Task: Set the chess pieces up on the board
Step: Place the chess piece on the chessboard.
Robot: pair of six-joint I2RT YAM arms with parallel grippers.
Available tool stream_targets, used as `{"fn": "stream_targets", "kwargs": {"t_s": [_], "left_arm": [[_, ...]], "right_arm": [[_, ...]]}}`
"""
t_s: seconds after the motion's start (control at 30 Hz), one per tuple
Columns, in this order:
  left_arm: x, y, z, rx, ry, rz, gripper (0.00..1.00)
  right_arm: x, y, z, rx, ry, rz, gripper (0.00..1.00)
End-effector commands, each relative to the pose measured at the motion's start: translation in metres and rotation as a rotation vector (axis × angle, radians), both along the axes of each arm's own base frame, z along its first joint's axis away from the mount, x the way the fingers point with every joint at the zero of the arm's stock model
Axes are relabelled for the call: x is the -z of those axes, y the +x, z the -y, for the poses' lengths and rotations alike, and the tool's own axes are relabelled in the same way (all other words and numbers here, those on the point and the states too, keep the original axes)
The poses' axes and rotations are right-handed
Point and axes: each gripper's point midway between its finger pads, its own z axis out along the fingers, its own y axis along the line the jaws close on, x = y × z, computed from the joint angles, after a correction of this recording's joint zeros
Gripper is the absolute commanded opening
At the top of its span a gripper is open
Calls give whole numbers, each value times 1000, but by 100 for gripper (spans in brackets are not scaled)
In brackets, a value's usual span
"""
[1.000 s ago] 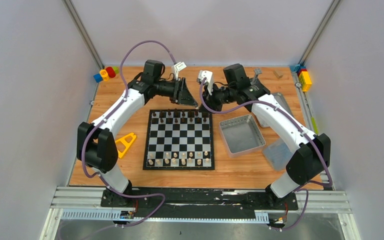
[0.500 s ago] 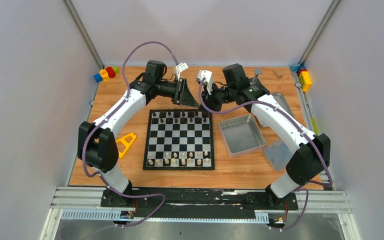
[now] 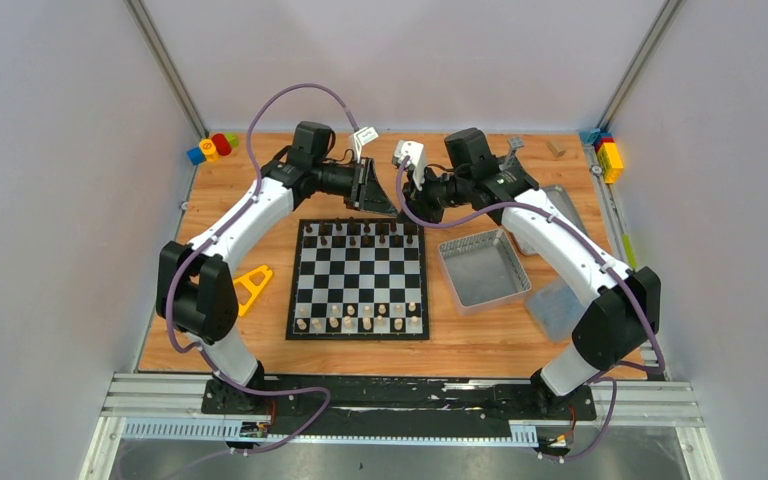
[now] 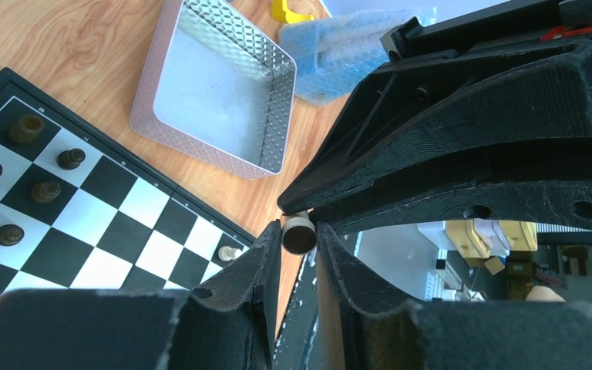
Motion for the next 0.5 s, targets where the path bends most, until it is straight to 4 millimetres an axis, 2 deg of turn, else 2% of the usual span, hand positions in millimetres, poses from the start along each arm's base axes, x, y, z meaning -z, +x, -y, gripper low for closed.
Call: {"fn": "stream_targets", "kwargs": {"t_s": [0.0, 0.1, 0.2, 0.3, 0.47], "left_arm": [[-11, -7, 8, 52, -31, 31, 26], [-11, -7, 8, 53, -34, 35, 22], [-13, -9, 8, 55, -47, 33, 9], [-16, -10, 8, 54, -60, 46, 1], [-25, -9, 6, 46, -91, 69, 0]], "right_arm": [[-27, 1, -4, 5, 53, 74, 1], [-29, 1, -4, 10, 56, 76, 4], [-31, 2, -2, 20, 56, 84, 10], [-33, 4, 2, 49, 52, 90, 21], [-41, 5, 10, 87, 85, 80, 42]]}}
